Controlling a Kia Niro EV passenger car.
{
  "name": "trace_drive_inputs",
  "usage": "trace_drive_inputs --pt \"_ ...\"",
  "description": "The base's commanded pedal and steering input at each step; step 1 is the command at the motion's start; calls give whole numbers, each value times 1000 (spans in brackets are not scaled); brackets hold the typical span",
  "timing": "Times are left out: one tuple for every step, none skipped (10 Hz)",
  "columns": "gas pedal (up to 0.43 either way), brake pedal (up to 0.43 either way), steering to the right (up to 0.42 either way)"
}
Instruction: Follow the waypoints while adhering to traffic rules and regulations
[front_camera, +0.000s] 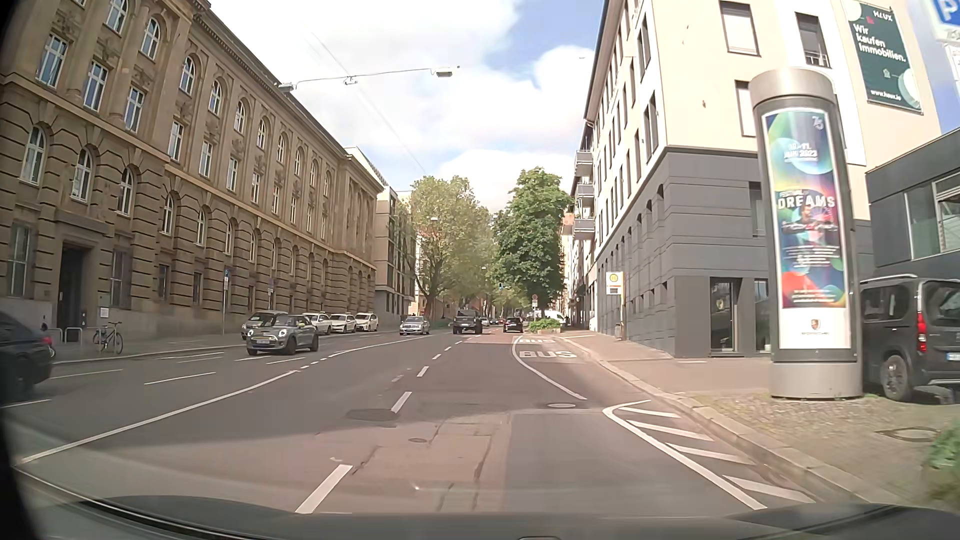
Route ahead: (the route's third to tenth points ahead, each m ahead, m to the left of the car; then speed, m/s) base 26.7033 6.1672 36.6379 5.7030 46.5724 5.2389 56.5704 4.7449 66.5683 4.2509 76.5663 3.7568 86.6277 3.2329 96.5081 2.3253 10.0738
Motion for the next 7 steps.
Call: trace_drive_inputs --pt "130 0 -43" --pt "130 0 -44" --pt "130 0 -46" --pt "130 0 -48" --pt "130 0 -48" --pt "130 0 -44" --pt "130 0 -43"
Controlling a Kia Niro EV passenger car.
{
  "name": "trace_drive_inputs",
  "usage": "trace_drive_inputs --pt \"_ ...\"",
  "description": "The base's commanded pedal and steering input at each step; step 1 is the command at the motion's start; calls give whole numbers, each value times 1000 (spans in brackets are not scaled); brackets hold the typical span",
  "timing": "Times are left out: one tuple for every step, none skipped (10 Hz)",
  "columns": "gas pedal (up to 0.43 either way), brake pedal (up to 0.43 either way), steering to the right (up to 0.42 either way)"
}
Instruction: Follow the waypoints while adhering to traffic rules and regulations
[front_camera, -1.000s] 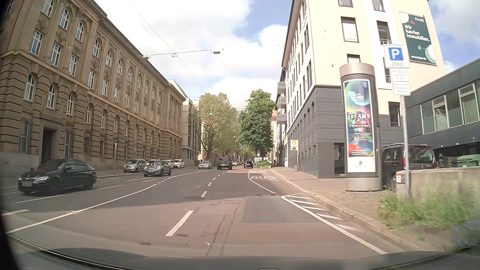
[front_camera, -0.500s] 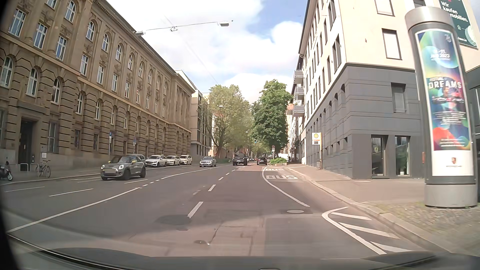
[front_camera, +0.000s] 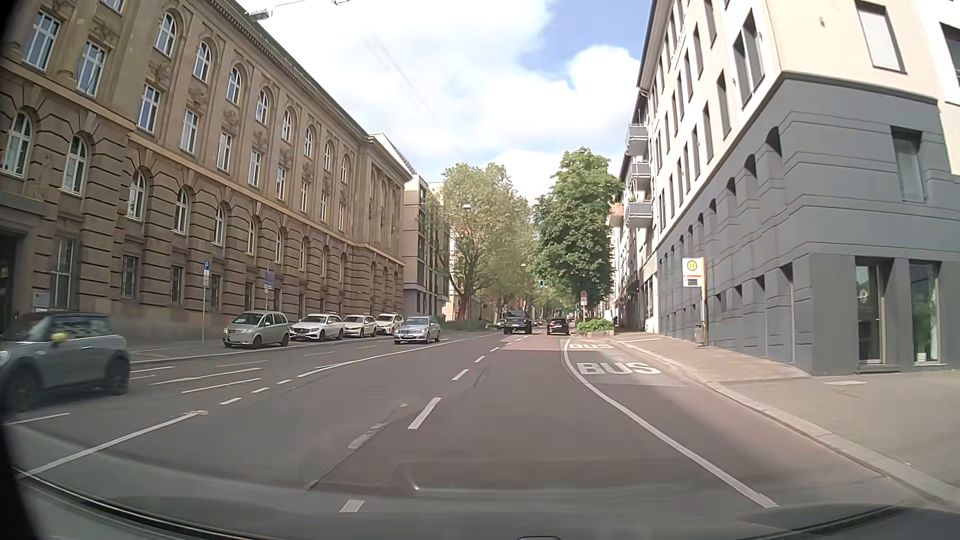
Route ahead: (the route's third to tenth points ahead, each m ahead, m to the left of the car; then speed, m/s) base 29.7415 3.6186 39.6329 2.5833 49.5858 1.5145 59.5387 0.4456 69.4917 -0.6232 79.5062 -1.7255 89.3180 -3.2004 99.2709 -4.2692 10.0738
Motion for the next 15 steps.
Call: trace_drive_inputs --pt "130 0 -34" --pt "130 0 -21" --pt "130 0 -13" --pt "130 0 -9" --pt "130 0 -4" --pt "130 0 -4" --pt "130 0 -4" --pt "130 0 -3" --pt "130 0 -3" --pt "130 0 -2" --pt "130 0 -1" --pt "130 0 2" --pt "130 0 3" --pt "130 0 4" --pt "130 0 6"
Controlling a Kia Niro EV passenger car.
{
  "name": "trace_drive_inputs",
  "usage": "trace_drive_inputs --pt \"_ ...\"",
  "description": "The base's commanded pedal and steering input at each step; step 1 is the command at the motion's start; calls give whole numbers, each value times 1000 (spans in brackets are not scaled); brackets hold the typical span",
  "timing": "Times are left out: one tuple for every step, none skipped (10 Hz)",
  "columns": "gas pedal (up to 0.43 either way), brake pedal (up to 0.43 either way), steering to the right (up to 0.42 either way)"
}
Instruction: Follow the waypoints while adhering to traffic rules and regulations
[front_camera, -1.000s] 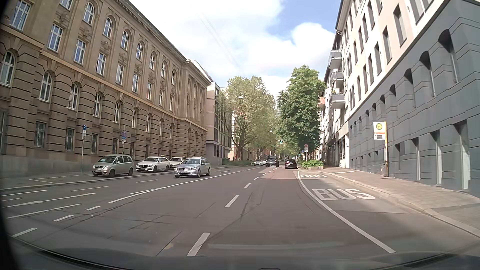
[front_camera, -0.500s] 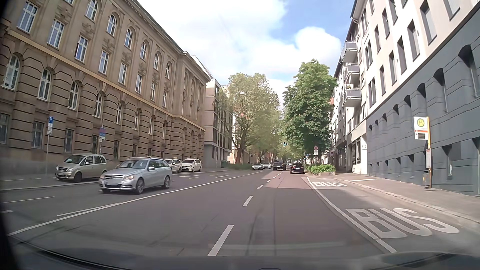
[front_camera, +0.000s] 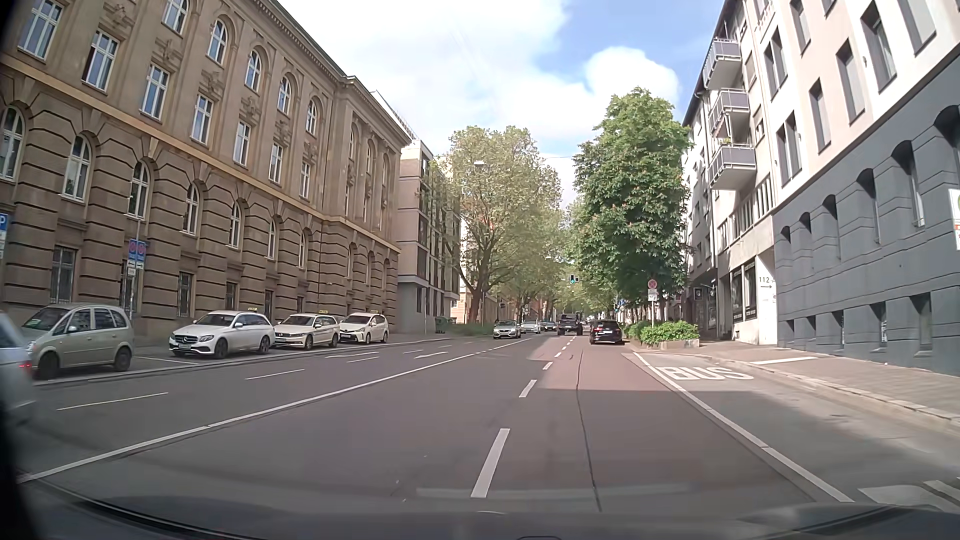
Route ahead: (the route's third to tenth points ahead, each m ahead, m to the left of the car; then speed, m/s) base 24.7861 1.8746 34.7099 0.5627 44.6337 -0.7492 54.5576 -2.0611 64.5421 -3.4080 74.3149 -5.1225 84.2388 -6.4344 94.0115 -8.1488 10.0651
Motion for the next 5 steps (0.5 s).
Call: trace_drive_inputs --pt "130 0 10" --pt "130 0 6" --pt "130 0 8" --pt "130 0 12" --pt "130 0 17"
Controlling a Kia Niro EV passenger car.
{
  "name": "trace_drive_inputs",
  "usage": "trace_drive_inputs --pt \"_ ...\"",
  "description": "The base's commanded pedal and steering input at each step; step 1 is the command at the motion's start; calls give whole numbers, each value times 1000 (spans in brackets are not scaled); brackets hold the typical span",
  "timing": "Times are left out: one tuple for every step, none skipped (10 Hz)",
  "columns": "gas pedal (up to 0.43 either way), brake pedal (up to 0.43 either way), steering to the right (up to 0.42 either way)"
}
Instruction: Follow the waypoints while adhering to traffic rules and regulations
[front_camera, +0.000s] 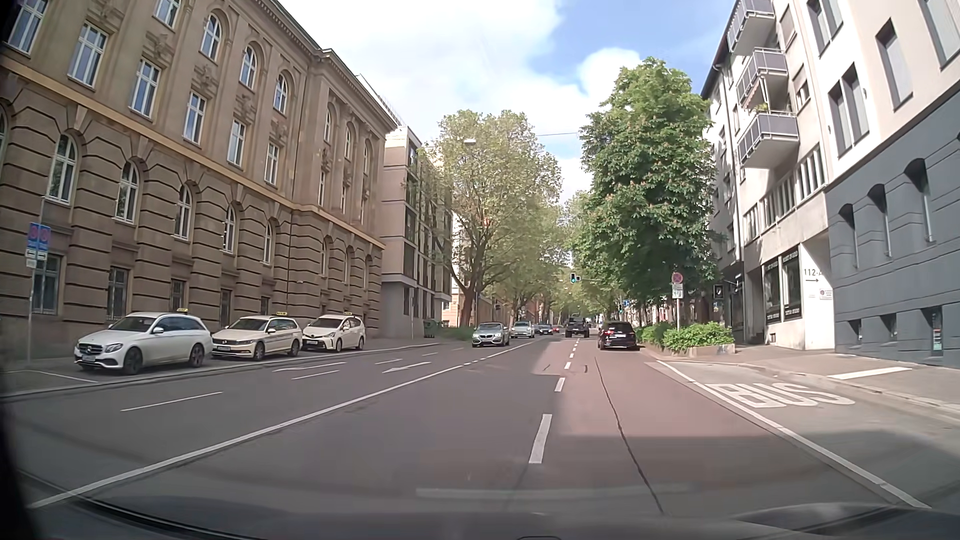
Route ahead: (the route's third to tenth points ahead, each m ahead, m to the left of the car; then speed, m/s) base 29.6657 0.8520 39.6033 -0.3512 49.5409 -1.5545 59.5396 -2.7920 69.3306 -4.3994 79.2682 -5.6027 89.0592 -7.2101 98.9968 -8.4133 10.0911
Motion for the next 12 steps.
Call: trace_drive_inputs --pt "130 0 23" --pt "130 0 26" --pt "130 0 27" --pt "130 0 28" --pt "130 0 28" --pt "130 0 29" --pt "130 0 30" --pt "130 0 30" --pt "130 0 31" --pt "130 0 31" --pt "130 0 31" --pt "130 0 30"
